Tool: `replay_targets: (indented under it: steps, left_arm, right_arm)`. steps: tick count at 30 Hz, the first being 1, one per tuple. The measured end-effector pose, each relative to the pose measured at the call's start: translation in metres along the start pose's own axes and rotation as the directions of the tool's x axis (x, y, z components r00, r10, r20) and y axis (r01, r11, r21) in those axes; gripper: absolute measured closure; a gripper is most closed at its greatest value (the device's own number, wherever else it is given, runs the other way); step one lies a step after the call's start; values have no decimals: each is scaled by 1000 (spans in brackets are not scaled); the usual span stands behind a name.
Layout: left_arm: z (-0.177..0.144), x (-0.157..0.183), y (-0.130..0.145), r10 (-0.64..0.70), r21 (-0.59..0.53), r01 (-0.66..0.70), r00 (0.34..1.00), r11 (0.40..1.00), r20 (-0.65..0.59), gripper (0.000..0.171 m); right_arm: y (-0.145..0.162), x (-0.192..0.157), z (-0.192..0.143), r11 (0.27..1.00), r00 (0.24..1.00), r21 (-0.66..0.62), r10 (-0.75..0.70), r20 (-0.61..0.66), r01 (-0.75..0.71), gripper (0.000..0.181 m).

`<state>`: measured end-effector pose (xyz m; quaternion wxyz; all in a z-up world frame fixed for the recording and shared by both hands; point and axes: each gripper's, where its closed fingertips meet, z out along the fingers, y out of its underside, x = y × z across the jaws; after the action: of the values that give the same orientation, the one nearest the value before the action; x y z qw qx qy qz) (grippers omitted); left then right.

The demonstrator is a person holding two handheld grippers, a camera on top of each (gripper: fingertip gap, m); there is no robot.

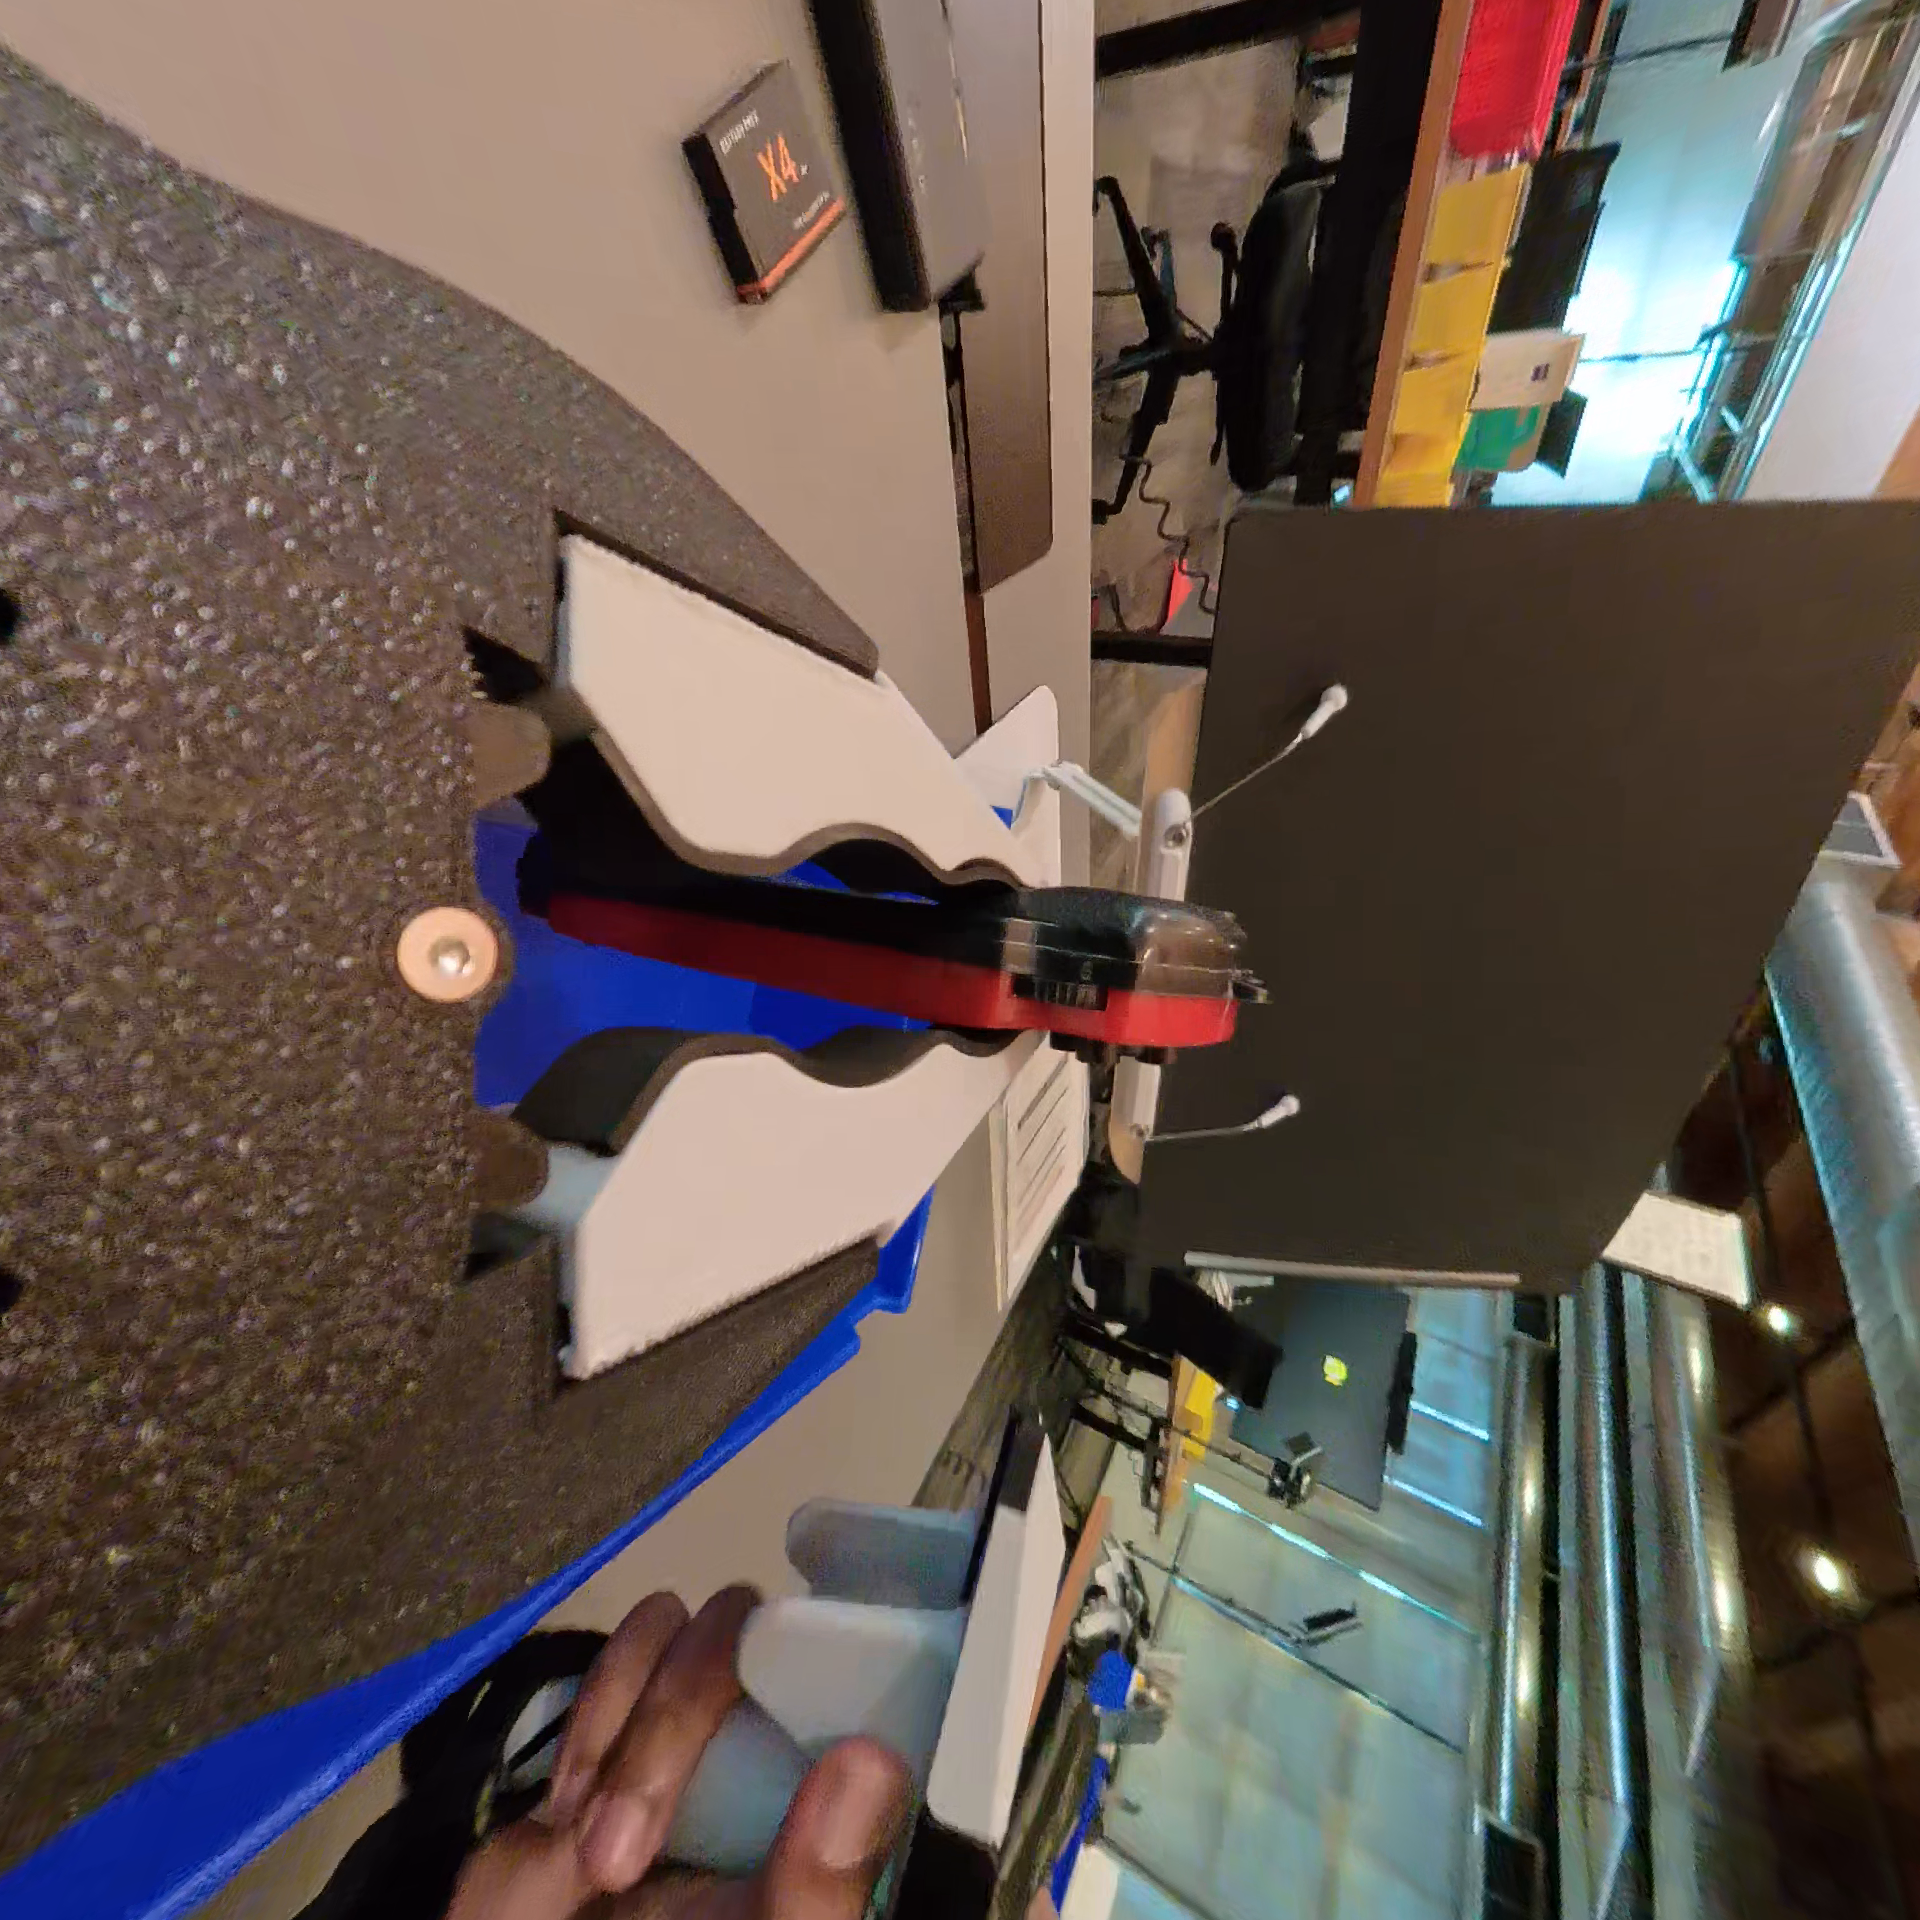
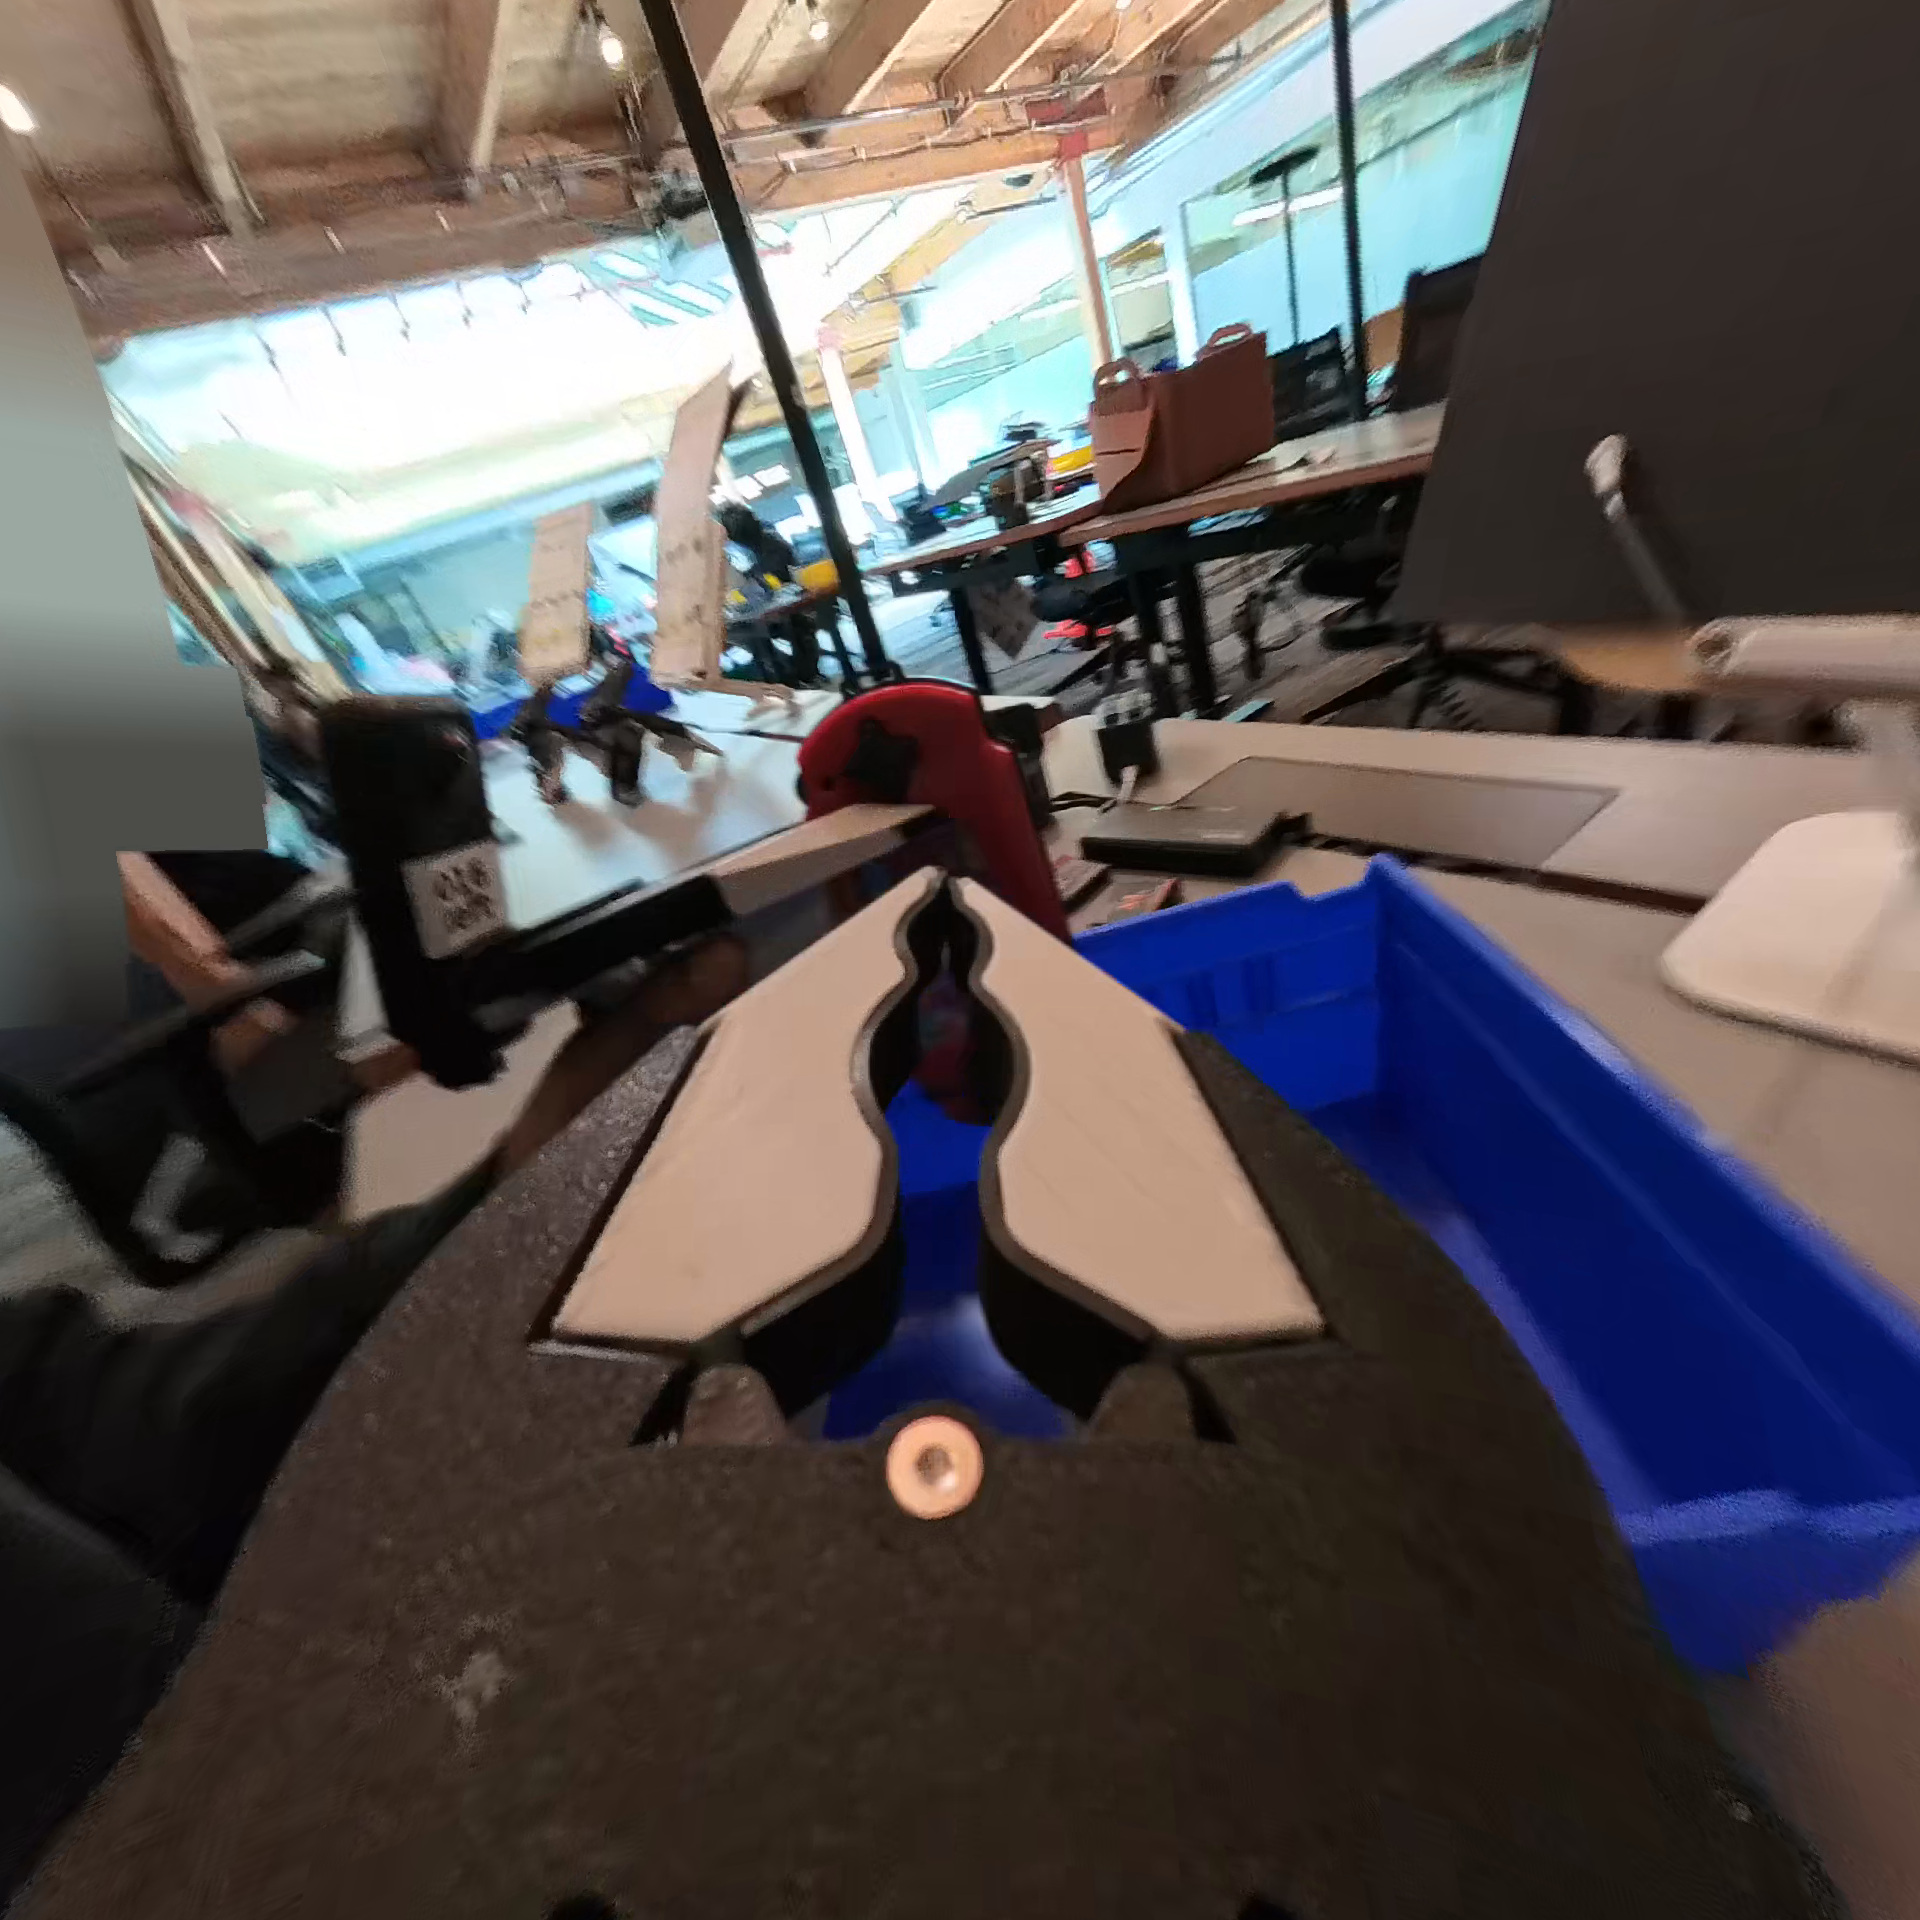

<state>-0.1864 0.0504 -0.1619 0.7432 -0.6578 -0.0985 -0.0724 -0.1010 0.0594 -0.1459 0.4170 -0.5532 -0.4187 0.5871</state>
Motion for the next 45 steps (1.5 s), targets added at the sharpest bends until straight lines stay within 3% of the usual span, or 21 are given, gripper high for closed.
replay_targets:
  steps: [2,4,7,9,12,18,22,27,33,36,40,42,45]
  left_arm:
    - [3,13,4,-38,-16,37,997,999,-66,153]
    - [7,27,12,-101,-57,93,984,994,-148,152]
    - [10,37,26,-247,-170,210,938,963,-242,152]
    - [11,44,36,-365,-266,292,884,919,-290,152]
    - [12,51,46,-442,-337,337,841,879,-312,151]
    - [13,53,52,-299,-333,197,909,922,-291,152]
    - [11,64,52,-265,-334,150,904,931,-335,151]
    - [5,82,49,-291,-344,145,859,928,-422,145]
    - [9,75,51,-391,-379,241,832,893,-393,151]
    - [4,77,41,-568,-421,398,692,815,-445,153]
    - [-3,88,31,-654,-459,466,558,757,-512,152]
    - [-2,88,32,-617,-436,438,599,786,-510,152]
    - [1,86,40,-498,-397,327,720,858,-483,151]
  right_arm:
    - [-3,0,3,980,979,-7,-199,-37,199,181]
    - [-5,-8,9,906,905,-23,-424,-49,423,179]
    - [5,-10,20,744,747,-137,-663,-36,654,141]
    - [18,-7,25,666,683,-209,-730,13,716,131]
    - [22,-7,26,664,681,-187,-731,40,723,137]
    - [24,7,25,800,814,-187,-580,4,571,145]
    - [15,11,20,824,830,-142,-557,-26,549,159]
    - [7,10,14,848,851,-97,-525,-12,521,159]
    - [10,10,15,808,811,-93,-585,-22,581,159]
    - [10,2,14,741,743,-59,-669,9,668,153]
    - [4,-9,8,693,690,3,-719,80,721,150]
    - [3,-8,6,670,668,-15,-737,107,742,151]
    - [6,-2,7,577,581,-71,-809,90,814,153]
